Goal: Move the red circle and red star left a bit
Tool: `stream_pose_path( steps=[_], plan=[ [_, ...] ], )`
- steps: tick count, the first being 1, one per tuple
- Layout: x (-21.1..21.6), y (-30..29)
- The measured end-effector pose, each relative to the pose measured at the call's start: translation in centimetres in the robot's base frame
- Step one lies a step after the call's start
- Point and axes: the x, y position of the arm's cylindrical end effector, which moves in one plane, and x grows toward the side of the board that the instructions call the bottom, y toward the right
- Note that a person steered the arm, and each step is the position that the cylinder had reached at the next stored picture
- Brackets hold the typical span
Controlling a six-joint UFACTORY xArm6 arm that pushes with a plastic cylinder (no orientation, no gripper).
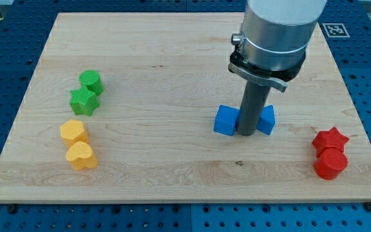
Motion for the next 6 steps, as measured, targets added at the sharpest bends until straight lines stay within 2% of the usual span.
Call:
stream_pose_path(
  steps=[1, 2, 3, 4, 6],
  plan=[
    [1.6, 0.0],
    [5.4, 0.8],
    [7.7, 4.9],
    [9.0, 10.1],
    [9.3, 11.7]
  ],
)
